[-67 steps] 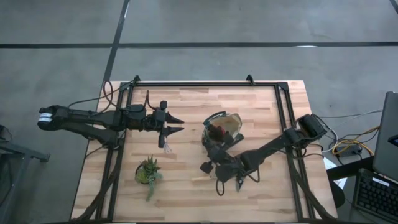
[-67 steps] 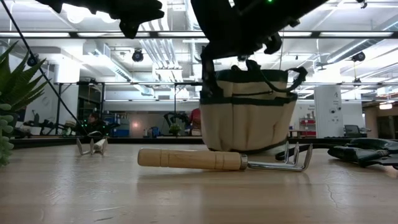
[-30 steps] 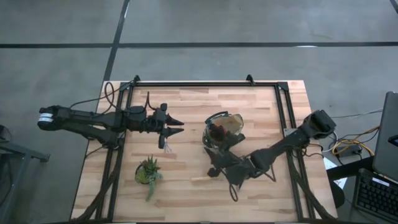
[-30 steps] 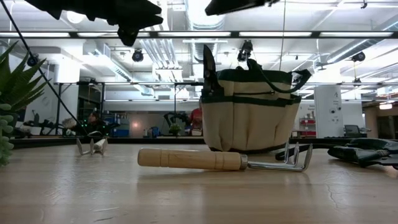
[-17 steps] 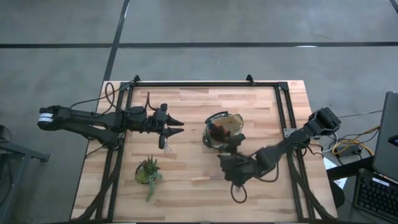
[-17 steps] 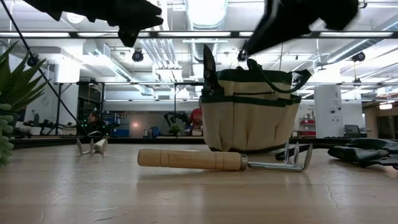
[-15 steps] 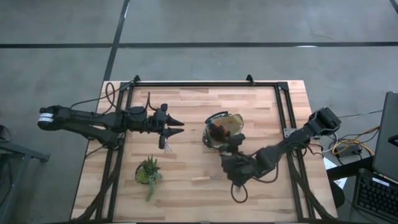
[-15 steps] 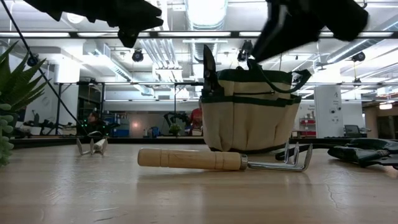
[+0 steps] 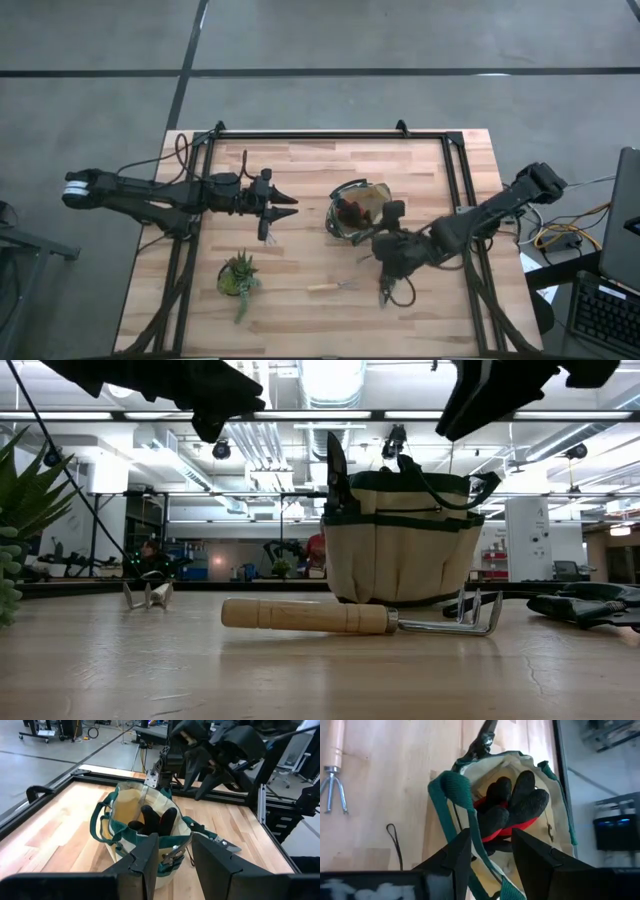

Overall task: Pick & Place Garden tools in Gardening bag
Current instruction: Adjust the green gardening bag on the table

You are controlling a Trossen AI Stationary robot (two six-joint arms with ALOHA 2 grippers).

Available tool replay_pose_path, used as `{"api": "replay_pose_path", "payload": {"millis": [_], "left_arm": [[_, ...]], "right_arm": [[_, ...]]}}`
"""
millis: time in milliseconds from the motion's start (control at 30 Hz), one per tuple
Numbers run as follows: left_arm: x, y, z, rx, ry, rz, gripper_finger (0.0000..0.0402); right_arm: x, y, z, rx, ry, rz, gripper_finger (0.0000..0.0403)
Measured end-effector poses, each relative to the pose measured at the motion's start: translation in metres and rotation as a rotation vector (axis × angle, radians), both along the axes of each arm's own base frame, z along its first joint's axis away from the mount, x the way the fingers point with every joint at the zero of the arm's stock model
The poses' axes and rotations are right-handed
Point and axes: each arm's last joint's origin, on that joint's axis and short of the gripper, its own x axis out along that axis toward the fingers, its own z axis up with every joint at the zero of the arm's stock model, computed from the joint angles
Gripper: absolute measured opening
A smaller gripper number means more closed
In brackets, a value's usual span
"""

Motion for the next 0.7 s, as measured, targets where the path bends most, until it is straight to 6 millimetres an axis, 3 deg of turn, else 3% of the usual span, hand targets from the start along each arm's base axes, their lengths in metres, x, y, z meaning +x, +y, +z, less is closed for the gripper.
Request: {"api": "replay_pose_path", "payload": {"millis": [300, 700], "left_arm": [[0.002, 0.000, 0.000, 0.000, -0.005, 0.000, 0.0122], [0.002, 0.000, 0.000, 0.006, -0.008, -0.001, 0.0122]], "right_arm": [[0.004, -0.023, -0.017, 0.050, 0.115, 0.006, 0.0141], [0.012, -0.035, -0.023, 0.046, 0.160, 0.025, 0.0122]]}}
